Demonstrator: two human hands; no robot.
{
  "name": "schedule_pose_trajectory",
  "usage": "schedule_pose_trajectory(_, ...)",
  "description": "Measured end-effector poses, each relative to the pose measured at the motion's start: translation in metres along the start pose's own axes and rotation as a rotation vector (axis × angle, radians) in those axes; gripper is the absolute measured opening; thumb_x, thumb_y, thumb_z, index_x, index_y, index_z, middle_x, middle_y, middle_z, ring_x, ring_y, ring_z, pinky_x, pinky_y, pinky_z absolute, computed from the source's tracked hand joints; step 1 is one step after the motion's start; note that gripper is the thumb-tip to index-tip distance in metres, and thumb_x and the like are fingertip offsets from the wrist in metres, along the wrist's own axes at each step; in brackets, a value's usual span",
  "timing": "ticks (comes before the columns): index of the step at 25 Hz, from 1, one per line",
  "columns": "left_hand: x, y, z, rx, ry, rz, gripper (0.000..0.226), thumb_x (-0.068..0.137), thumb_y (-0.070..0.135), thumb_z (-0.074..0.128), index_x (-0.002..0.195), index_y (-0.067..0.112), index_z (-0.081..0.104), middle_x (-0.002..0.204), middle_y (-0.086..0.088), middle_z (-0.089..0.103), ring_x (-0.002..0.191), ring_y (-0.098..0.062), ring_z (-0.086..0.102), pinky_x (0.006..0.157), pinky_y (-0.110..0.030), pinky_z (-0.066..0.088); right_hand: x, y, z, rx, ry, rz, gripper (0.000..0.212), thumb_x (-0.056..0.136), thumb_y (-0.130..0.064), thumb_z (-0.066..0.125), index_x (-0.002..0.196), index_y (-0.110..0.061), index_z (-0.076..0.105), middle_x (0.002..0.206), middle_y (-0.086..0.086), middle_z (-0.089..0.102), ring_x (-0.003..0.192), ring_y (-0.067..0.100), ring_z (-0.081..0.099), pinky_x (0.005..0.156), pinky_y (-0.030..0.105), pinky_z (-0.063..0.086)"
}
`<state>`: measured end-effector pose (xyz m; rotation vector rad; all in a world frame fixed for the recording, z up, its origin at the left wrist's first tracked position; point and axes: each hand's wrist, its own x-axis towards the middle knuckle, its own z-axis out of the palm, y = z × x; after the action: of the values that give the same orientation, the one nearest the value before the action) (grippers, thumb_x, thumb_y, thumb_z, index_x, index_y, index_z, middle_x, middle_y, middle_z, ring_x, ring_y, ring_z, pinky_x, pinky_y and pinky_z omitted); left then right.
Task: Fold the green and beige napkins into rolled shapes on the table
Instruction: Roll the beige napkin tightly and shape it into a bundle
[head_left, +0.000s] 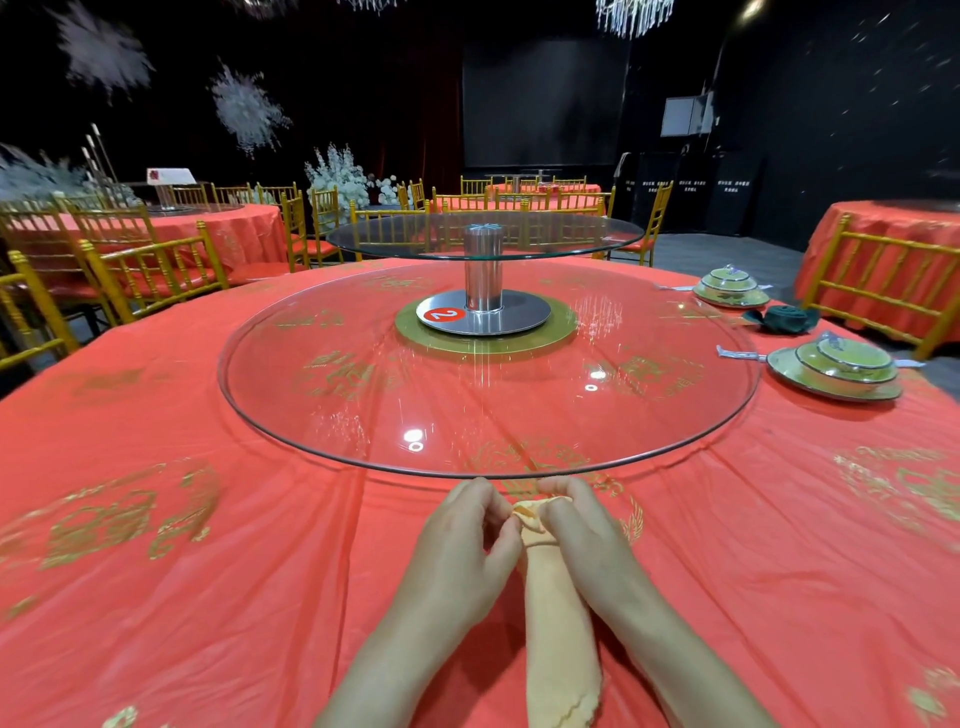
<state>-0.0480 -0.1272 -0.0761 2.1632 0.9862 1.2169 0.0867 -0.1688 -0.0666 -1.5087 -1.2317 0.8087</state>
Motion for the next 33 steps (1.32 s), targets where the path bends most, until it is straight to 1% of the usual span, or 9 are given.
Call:
schedule_pose_trajectory(4,0.003,-0.005,-0.009,0.127,0.024,0.039,0.013,0.078,0.011,0.06,0.074,0.021,0.052,0.068,0.01,0.052,0.065,-0.004,0.049,0.061,-0.023,0.041,0.004,-0.002,-0.001,-0.036,-0.089,0.013,0.034,0.063,-0.038,0.045,0.092,-0.028,0.06,0.094,-0.008,0.065,0.088,0.008,0.058,0.076,0.026,0.046)
schedule_pose_trajectory(9,0.001,-0.005,-0.007,0.223,-0.018,0.137,0.006,0.077,0.012,0.058,0.075,0.014,0.053,0.07,0.01,0.047,0.067,-0.008,0.04,0.059,-0.026,0.034,-0.007,-0.021,-0.009,-0.286,0.064,-0.309,0.037,0.064,-0.028,0.058,0.099,-0.036,0.064,0.096,-0.02,0.058,0.091,-0.004,0.053,0.082,0.008,0.038)
schedule_pose_trajectory(13,-0.001,-0.004,-0.008,0.268,-0.011,0.204,0.009,0.075,0.016,0.057,0.071,0.016,0.049,0.068,0.007,0.044,0.066,-0.015,0.042,0.057,-0.027,0.03,-0.005,-0.055,-0.008,-0.932,-0.092,-0.375,0.026,0.075,-0.022,0.056,0.098,-0.028,0.067,0.098,-0.005,0.066,0.095,0.019,0.059,0.077,0.031,0.046)
schedule_pose_trajectory(17,-0.003,-0.002,-0.005,0.269,-0.028,0.191,0.009,0.075,0.022,0.055,0.07,0.018,0.048,0.067,0.006,0.046,0.062,-0.015,0.046,0.056,-0.027,0.032,0.008,-0.074,-0.007,-1.265,-0.258,-0.294,0.019,0.075,-0.017,0.057,0.09,-0.023,0.066,0.092,0.005,0.066,0.089,0.029,0.061,0.062,0.029,0.04)
schedule_pose_trajectory(22,-0.005,0.007,-0.01,-0.035,-0.022,0.082,0.015,0.073,0.035,0.048,0.072,0.023,0.057,0.064,0.014,0.051,0.064,-0.004,0.049,0.059,-0.017,0.039,0.003,-0.07,-0.021,-1.069,-0.17,-0.384,0.009,0.072,-0.024,0.062,0.08,-0.022,0.066,0.074,-0.003,0.064,0.075,0.019,0.058,0.062,0.028,0.043)
schedule_pose_trajectory(26,0.006,0.003,-0.014,-0.397,0.098,-0.199,0.026,0.079,0.004,0.045,0.081,0.023,0.062,0.076,0.009,0.066,0.069,-0.005,0.06,0.066,-0.021,0.049,-0.001,-0.062,-0.036,-0.493,0.043,-0.255,0.025,0.069,-0.004,0.067,0.059,-0.027,0.064,0.053,-0.01,0.059,0.052,0.0,0.052,0.053,0.018,0.042)
schedule_pose_trajectory(28,0.006,-0.013,-0.002,-0.474,0.012,-0.331,0.036,0.08,-0.005,0.051,0.089,0.027,0.066,0.085,0.0,0.068,0.079,-0.016,0.065,0.073,-0.031,0.054,0.0,-0.061,-0.041,-0.247,0.153,-0.209,0.024,0.071,0.005,0.065,0.061,-0.017,0.066,0.053,-0.007,0.06,0.047,-0.001,0.049,0.048,0.015,0.04)
schedule_pose_trajectory(30,-0.005,-0.01,0.012,-0.402,-0.154,-0.298,0.053,0.073,0.012,0.074,0.114,0.043,0.058,0.105,0.004,0.067,0.101,-0.024,0.063,0.086,-0.039,0.053,0.001,-0.06,-0.043,-0.073,0.237,-0.173,0.02,0.072,0.011,0.063,0.063,-0.007,0.066,0.054,0.001,0.06,0.045,0.0,0.049,0.046,0.013,0.04)
schedule_pose_trajectory(33,-0.009,0.009,0.011,-0.361,-0.171,-0.09,0.079,0.068,0.018,0.084,0.131,0.028,0.037,0.127,0.016,0.049,0.114,0.012,0.049,0.093,-0.006,0.035,-0.004,-0.051,-0.035,-0.02,0.25,-0.155,0.021,0.073,0.011,0.063,0.061,-0.006,0.065,0.053,0.001,0.059,0.045,0.001,0.048,0.047,0.013,0.04)
